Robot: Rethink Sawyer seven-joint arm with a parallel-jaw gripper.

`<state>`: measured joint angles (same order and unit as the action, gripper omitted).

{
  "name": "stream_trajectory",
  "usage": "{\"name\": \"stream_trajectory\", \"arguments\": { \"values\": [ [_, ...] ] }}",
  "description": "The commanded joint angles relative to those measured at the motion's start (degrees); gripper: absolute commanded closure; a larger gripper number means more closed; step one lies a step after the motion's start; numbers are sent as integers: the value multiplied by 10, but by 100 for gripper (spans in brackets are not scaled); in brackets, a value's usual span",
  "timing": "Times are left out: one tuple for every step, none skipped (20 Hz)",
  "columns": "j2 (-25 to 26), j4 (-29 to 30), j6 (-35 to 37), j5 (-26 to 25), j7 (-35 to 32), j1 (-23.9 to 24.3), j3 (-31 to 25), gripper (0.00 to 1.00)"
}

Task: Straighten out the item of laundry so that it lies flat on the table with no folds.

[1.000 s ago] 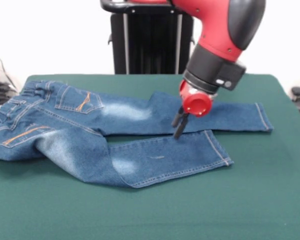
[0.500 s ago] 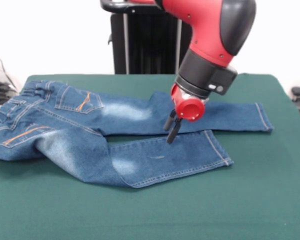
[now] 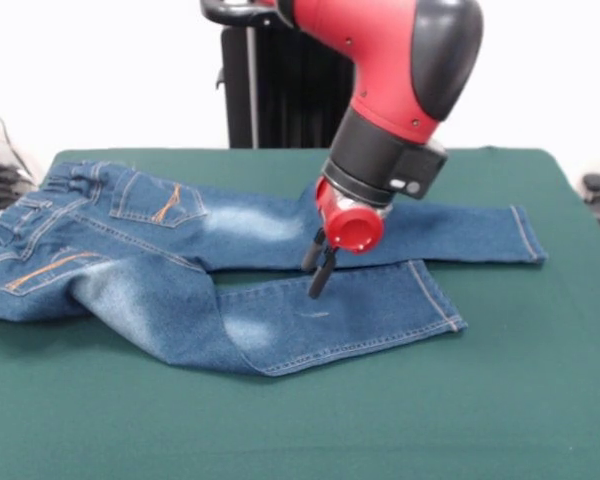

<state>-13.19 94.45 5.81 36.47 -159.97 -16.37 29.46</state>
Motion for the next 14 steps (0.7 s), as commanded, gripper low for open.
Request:
{"name": "stream_trajectory", "arguments": {
  "values": [
    [57, -81, -4, -17, -24, 10, -87, 0],
    [65, -90, -3, -14, -29, 7, -85, 0],
    [72, -96, -4, -12, -32, 7, -85, 0],
    [78, -103, -3, -10, -36, 5, -82, 0],
    [81, -106, -5, -11, -37, 7, -83, 0],
    [84, -109, -7, -13, -37, 8, -85, 0],
    [91, -118, -6, -13, -34, 10, -82, 0],
    [92, -121, -7, -18, -30, 15, -84, 0],
    [93, -126, -7, -24, -24, 21, -86, 0],
    [86, -124, -10, -36, -13, 34, -97, 0],
    [85, -126, -6, -43, -5, 40, -96, 0],
    [80, -125, -4, -53, 2, 48, -98, 0],
    [75, -124, -2, -61, 8, 56, -99, 0],
    [74, -125, -3, -68, 11, 62, -101, 0]
  ]
}}
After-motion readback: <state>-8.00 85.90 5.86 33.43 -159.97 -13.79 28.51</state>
